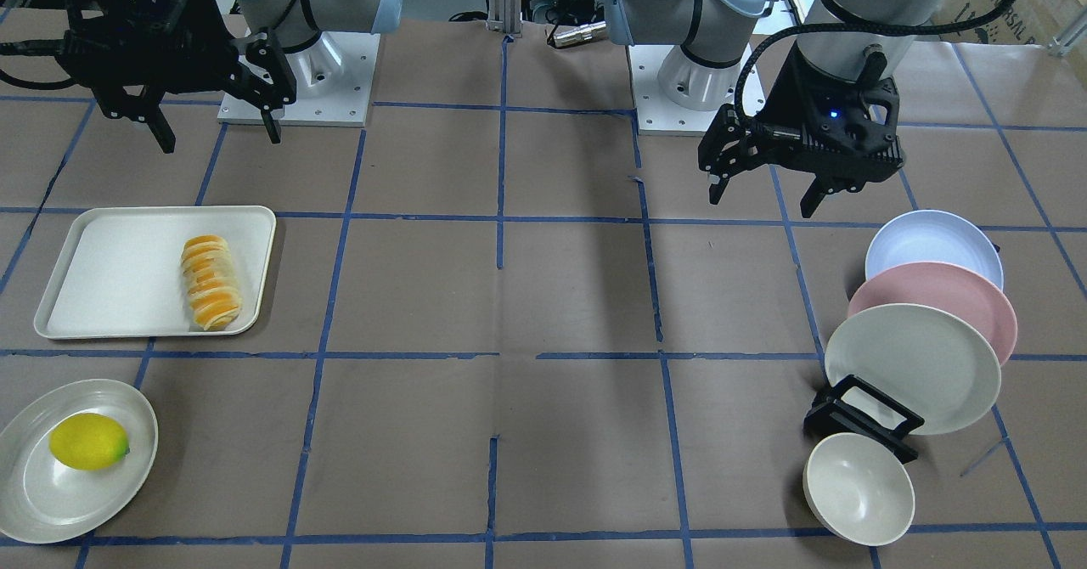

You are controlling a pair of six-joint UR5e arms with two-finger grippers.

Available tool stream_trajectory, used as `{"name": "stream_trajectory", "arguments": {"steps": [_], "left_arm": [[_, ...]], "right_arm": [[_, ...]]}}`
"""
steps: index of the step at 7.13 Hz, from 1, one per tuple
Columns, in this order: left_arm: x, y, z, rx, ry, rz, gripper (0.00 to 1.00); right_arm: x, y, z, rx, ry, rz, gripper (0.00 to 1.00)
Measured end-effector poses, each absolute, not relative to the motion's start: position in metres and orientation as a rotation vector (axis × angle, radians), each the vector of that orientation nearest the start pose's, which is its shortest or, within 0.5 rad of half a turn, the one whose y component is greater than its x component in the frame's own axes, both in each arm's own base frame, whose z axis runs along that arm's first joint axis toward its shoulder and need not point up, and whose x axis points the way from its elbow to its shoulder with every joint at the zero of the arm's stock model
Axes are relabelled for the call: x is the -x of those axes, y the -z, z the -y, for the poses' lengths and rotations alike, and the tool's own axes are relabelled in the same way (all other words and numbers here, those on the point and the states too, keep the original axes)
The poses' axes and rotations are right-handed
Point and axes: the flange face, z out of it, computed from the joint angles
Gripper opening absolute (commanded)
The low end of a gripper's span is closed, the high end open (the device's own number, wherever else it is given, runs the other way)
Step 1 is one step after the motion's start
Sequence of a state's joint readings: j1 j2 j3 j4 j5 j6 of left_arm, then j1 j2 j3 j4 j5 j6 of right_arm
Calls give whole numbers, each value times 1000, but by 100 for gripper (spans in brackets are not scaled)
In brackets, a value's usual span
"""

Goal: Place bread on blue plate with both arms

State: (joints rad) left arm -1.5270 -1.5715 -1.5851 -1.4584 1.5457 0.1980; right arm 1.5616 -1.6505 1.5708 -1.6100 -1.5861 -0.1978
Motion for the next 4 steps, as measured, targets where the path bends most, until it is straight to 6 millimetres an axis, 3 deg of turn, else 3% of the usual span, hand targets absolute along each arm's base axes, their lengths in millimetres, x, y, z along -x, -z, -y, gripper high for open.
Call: {"name": "stream_trajectory", "arguments": {"steps": [2, 4], "left_arm": [[128, -493, 506, -227, 162, -3137, 100], [124, -489, 502, -211, 149, -3133, 100]], "right_arm": [[-128, -529, 469, 298, 175, -3147, 100], [-123, -526, 472, 289, 165, -3150, 100]]}}
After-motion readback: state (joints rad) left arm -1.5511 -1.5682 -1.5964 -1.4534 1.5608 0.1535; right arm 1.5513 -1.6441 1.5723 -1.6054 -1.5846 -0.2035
